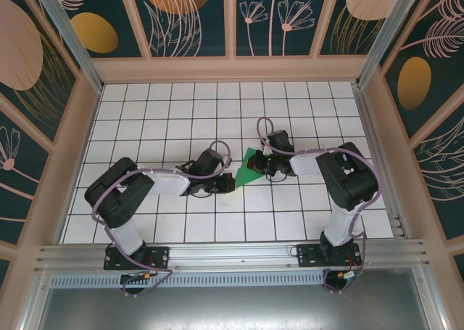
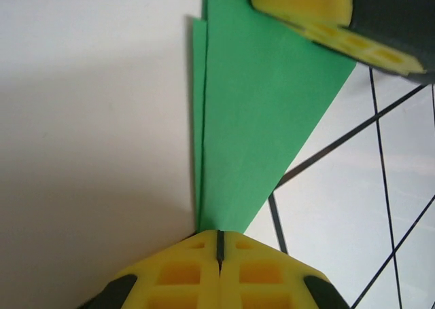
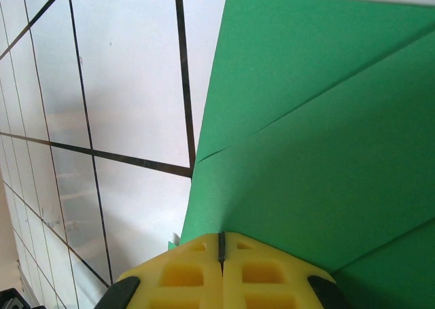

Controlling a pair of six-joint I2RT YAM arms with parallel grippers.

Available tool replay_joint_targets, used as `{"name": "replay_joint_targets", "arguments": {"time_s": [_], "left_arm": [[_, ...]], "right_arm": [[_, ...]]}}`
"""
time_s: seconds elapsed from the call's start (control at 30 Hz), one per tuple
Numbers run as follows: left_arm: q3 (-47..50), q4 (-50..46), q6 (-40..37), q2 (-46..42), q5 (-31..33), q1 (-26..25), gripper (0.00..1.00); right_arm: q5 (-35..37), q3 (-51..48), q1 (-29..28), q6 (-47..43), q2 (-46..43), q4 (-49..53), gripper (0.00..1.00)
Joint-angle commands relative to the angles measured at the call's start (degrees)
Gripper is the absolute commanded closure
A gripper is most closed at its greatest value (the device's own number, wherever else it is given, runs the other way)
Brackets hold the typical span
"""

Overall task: Fold a paper plane with a square sheet of paper (pick it up from the middle)
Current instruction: Fourth fold the wing at the center of the table.

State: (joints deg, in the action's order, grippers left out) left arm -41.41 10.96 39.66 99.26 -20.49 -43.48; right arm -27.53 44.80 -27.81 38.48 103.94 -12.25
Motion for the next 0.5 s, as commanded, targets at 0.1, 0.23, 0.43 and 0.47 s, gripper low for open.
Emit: {"name": "replay_joint_targets", "arguments": {"time_s": [0.1,0.23,0.43,0.47], "left_arm": [[1.1,-10.1,-2.8,-5.8,2.5,0.3,1.0],[-0.1,-2.7,-1.0,-7.9,2.1,0.3,1.0],[-3.6,3.0,1.8,-3.0,1.9,0.3,1.0],[-4.1,2.7,1.8,-1.9,2.3,0.4,1.0]], "right_arm": [[10.1,-3.0,0.0,-1.7,6.1,11.2,1.0],[10.1,-2.7,0.0,-1.5,6.2,11.1,1.0],[10.0,-2.5,-0.1,-1.2,6.1,11.0,1.0],[9.9,-2.5,-0.1,-1.2,6.1,10.9,1.0]]}}
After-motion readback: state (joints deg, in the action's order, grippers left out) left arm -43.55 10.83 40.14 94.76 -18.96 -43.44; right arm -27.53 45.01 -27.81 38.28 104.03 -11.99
